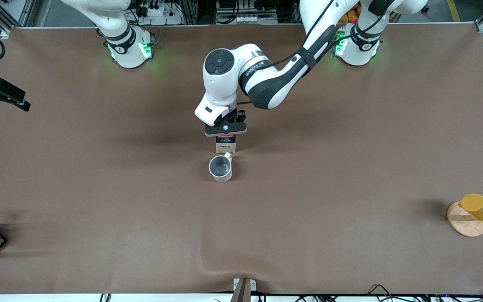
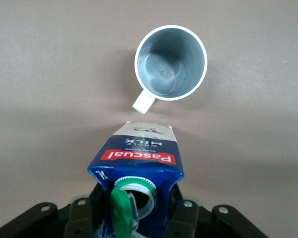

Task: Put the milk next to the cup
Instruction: 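Lower the milk carton beside the mug with the left gripper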

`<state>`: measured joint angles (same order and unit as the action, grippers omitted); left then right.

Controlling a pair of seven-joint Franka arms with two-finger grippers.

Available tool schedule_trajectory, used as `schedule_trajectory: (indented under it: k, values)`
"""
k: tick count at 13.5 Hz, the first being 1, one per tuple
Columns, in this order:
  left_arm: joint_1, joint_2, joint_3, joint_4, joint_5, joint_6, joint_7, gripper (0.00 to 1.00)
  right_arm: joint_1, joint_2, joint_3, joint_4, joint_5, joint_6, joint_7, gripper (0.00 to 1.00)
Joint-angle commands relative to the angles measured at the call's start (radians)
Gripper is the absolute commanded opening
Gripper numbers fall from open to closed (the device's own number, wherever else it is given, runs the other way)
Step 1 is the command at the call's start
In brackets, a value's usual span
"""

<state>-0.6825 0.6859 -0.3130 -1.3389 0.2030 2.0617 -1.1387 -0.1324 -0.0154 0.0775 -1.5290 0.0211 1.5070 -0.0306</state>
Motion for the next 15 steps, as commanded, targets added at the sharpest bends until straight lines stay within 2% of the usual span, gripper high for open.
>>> schedule_trajectory:
  k: [1,2,7,11,13,15]
  values:
    - [-0.011,0.029,0.009,0.023,0.024,0.035,0.01,0.6,-0.022,-0.023,0.019,-0.019,0.011,0.009,-0.014,1.0]
    - [-0.011,0.032,0.009,0.023,0.024,0.038,0.01,1.0,-0.03,-0.021,0.015,-0.019,0.013,0.007,-0.028,1.0]
    - [-0.012,-0.008,0.005,0.023,0.023,0.026,0.002,1.0,-0.065,-0.012,0.011,-0.014,0.013,0.01,-0.055,1.0]
    - [0.015,-0.152,0.005,0.023,0.01,-0.145,0.005,1.0,-0.058,-0.011,0.013,-0.014,0.013,0.004,-0.046,1.0]
    - [0.087,-0.231,0.006,0.021,0.024,-0.225,0.023,1.0,-0.055,-0.008,0.015,-0.014,0.011,0.004,-0.046,1.0]
    - [0.193,-0.32,0.0,0.015,0.009,-0.305,0.143,1.0,-0.055,-0.006,0.015,-0.014,0.013,0.002,-0.046,1.0]
